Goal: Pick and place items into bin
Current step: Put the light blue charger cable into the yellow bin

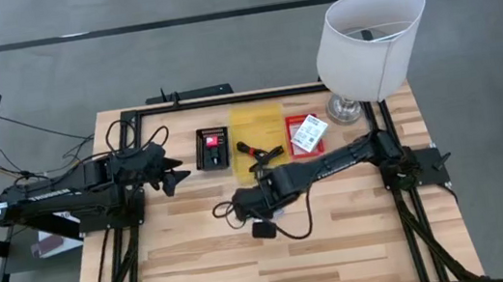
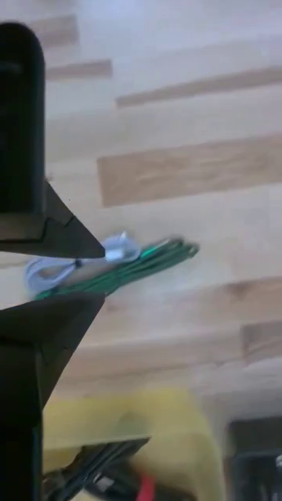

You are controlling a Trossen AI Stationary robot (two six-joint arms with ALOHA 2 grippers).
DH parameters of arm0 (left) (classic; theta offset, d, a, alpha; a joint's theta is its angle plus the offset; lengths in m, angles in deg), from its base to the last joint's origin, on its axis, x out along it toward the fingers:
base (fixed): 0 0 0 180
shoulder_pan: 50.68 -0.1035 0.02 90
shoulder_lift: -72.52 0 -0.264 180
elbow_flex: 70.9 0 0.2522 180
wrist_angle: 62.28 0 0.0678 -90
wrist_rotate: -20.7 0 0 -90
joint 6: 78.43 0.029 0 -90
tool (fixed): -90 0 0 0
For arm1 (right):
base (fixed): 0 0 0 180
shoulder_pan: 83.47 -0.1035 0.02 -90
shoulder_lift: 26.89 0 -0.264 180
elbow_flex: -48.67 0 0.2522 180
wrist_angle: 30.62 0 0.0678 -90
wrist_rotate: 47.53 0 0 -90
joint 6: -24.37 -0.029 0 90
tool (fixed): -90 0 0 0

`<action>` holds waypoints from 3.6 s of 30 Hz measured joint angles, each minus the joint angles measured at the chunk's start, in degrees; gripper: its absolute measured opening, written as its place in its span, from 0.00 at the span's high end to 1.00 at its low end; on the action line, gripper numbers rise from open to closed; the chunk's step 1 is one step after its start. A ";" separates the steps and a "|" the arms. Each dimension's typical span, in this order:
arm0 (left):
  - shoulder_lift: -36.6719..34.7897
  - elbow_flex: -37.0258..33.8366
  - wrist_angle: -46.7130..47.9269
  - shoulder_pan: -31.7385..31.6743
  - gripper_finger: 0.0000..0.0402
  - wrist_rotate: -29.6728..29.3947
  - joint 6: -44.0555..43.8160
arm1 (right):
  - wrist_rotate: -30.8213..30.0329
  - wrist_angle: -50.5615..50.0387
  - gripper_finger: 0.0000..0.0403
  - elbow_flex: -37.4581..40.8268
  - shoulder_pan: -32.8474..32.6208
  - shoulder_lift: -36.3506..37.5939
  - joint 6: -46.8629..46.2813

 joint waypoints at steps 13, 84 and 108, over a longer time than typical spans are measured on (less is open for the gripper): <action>0.02 0.00 0.19 -0.02 0.36 -0.02 -1.15 | 2.86 1.78 0.59 0.24 -1.29 -8.66 0.06; 0.00 0.00 0.01 0.00 0.36 -1.09 -1.20 | -3.63 6.38 0.73 4.31 -0.92 -13.97 4.04; 0.02 0.00 0.01 0.00 0.36 -1.10 -1.20 | 2.86 5.81 0.98 4.31 -3.92 -13.94 -0.46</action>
